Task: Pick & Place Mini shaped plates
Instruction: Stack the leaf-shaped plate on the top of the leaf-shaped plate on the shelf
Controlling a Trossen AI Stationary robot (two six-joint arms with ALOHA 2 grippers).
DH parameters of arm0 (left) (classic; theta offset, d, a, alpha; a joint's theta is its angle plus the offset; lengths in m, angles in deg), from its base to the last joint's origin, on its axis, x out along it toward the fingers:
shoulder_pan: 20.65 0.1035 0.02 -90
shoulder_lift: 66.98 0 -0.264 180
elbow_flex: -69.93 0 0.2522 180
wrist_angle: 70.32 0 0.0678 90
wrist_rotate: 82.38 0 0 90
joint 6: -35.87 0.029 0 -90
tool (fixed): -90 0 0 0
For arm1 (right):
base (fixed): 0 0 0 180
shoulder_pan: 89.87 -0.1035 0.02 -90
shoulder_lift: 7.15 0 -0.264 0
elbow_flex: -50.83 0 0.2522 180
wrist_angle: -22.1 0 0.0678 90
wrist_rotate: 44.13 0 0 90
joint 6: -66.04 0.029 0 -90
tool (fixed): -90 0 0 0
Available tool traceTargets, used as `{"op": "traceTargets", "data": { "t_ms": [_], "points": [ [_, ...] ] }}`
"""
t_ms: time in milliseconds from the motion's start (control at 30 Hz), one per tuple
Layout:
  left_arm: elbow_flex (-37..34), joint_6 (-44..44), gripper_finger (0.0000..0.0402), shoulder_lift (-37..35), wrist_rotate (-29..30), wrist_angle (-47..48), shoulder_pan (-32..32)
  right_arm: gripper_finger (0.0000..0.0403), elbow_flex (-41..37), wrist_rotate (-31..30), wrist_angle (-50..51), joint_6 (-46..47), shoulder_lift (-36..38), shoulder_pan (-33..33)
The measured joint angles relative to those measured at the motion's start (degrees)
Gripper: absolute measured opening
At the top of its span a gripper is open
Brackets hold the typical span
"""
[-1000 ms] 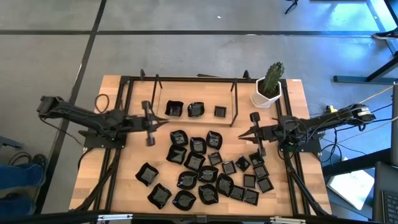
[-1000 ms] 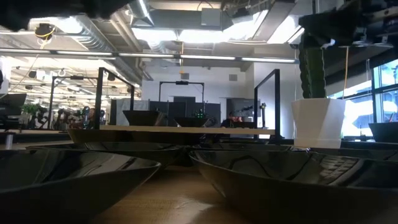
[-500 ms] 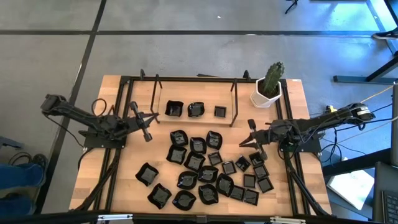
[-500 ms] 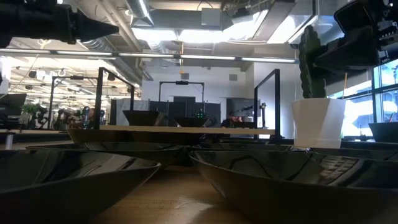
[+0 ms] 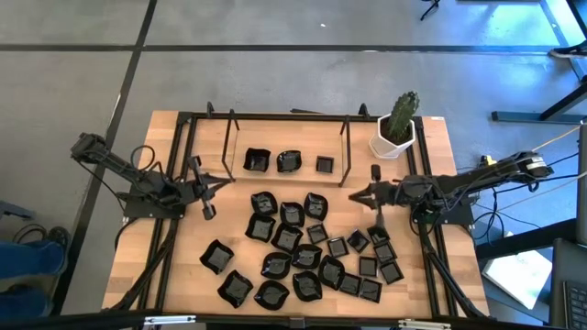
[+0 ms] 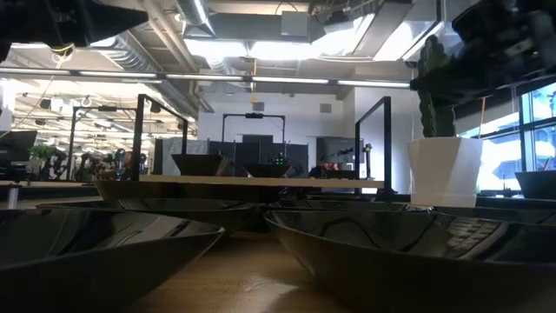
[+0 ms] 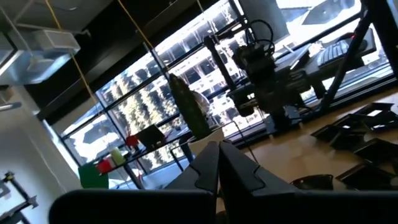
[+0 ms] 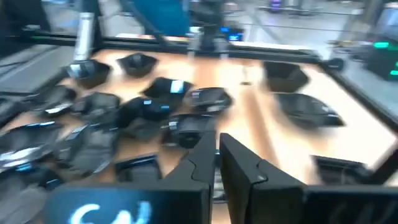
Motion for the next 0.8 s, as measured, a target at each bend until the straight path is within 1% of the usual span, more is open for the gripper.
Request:
{"op": "traceTargets", "data": {
  "t_ms": [100,200,267,400,467,533,600,733,800],
  "points": [
    [0.00,1.75,0.0003,0.00,-0.29,-0.04,0.00,0.0026,2.27,-3.44,0.46,1.43,-3.87,-0.02],
    [0.00,2.96,0.0003,0.00,-0.26,-0.04,0.00,0.0026,7.19,-3.87,4.70,2.08,-9.92,-0.03],
    [0.00,2.93,0.0005,0.02,-0.22,-0.06,0.00,0.0026,11.38,-2.86,9.17,3.27,-14.60,-0.30],
    [0.00,2.45,0.0007,0.02,-0.21,-0.07,0.00,0.0026,21.31,2.51,22.13,4.34,-23.61,-1.93],
    [0.00,1.73,0.0006,0.02,-0.22,-0.06,0.00,0.0026,26.12,2.80,27.47,4.44,-27.65,-3.09],
    [0.00,0.54,0.0004,0.02,-0.42,-0.07,0.00,0.0026,29.79,1.52,30.39,4.44,-31.17,-3.88],
    [0.00,0.10,0.0003,0.02,-0.53,-0.04,0.00,0.0026,32.59,0.20,31.09,4.73,-34.87,-4.28],
    [0.00,-0.02,0.0004,0.02,-0.53,-0.07,0.00,0.0030,37.55,1.26,34.27,5.36,-41.27,-4.28],
    [0.00,-0.03,0.0006,0.02,-0.55,-0.06,0.00,0.0042,39.65,1.97,35.79,2.53,-43.79,-4.26]
  ]
}}
